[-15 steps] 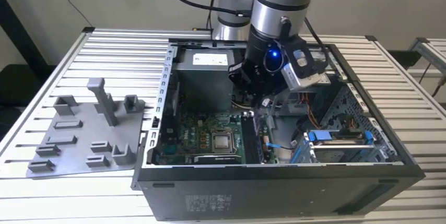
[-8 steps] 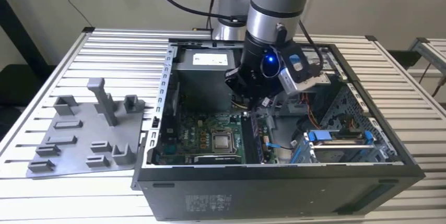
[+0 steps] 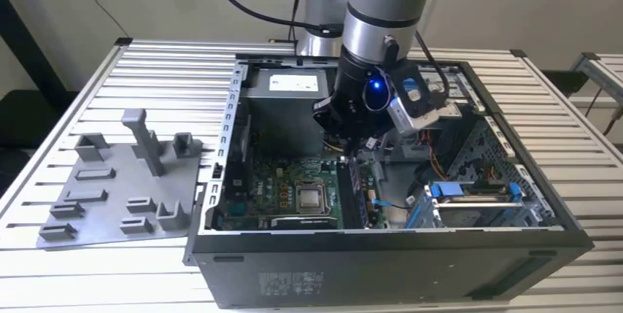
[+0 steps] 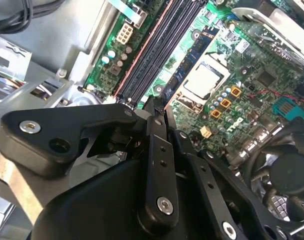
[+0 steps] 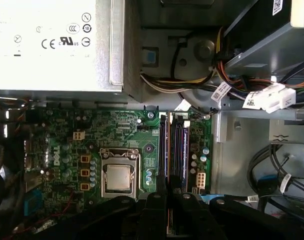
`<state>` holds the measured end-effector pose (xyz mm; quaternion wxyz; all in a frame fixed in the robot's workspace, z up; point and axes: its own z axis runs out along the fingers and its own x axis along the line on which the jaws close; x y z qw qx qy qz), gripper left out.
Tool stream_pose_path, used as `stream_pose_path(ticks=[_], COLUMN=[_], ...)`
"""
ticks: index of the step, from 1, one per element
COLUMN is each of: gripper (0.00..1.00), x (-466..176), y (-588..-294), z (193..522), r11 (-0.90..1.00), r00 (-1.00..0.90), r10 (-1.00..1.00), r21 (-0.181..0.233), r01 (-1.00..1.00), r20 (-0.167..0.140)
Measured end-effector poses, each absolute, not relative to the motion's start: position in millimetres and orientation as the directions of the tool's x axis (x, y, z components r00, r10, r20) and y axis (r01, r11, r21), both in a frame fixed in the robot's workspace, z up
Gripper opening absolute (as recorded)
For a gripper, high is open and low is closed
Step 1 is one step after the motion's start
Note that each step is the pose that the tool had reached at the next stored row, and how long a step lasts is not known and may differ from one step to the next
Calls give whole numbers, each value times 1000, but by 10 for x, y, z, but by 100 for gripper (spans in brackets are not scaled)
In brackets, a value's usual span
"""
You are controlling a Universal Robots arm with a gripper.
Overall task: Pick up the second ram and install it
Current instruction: 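Insert the second ram into the second slot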
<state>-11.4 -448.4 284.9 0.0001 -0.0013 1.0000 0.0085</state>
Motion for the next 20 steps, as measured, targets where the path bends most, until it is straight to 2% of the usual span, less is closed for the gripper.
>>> stream_pose_path(ticks=[20], gripper=[14], x=[-146], y=[-4484], z=[2701], r11=[1000], r00=[-1000], r10=[-1], r21=[19], r01=[-1], r20=[-1])
